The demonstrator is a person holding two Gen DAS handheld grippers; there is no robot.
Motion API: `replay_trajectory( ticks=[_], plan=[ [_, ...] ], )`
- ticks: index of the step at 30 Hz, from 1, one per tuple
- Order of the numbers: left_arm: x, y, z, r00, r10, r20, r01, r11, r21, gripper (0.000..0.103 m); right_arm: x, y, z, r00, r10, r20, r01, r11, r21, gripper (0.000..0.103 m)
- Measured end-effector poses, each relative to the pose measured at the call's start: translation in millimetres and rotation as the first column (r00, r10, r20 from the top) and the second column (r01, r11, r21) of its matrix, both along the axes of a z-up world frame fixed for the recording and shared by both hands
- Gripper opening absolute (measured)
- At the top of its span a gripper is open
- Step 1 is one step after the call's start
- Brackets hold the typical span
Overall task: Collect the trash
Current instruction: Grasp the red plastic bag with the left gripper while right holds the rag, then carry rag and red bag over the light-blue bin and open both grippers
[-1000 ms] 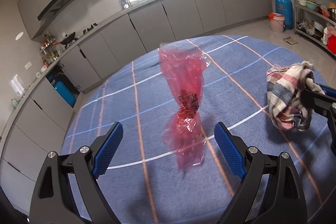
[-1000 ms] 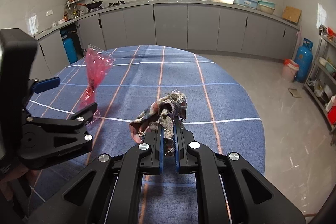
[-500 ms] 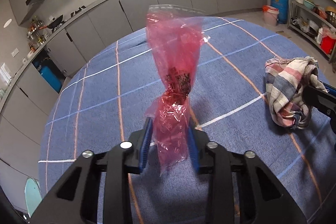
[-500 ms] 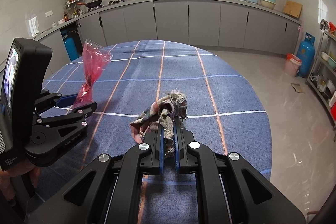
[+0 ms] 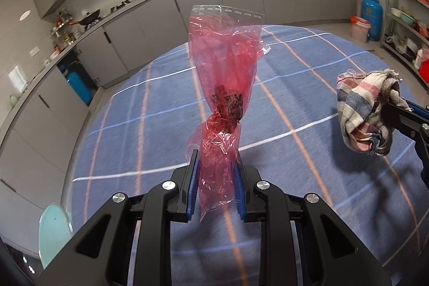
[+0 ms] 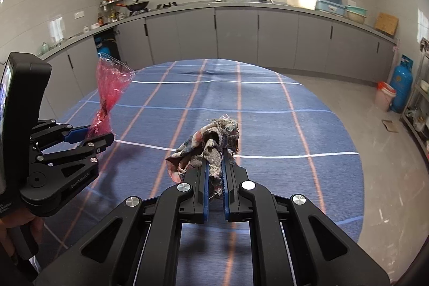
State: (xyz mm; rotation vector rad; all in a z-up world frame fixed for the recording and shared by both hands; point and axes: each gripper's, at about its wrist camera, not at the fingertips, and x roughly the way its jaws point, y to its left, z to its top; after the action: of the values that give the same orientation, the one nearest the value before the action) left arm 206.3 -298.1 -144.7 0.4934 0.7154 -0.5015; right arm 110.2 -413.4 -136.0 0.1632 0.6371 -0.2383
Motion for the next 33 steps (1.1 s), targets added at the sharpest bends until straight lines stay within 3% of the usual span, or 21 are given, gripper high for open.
replay_trajectory(
  ticks=[33],
  plan=[
    [-9,114,29,0.983,0.171,0.062,-0.168,0.984,-0.062,0.023,19,101,28,0.978,0.205,0.034,-0.202,0.976,-0.076,0.008]
  ],
)
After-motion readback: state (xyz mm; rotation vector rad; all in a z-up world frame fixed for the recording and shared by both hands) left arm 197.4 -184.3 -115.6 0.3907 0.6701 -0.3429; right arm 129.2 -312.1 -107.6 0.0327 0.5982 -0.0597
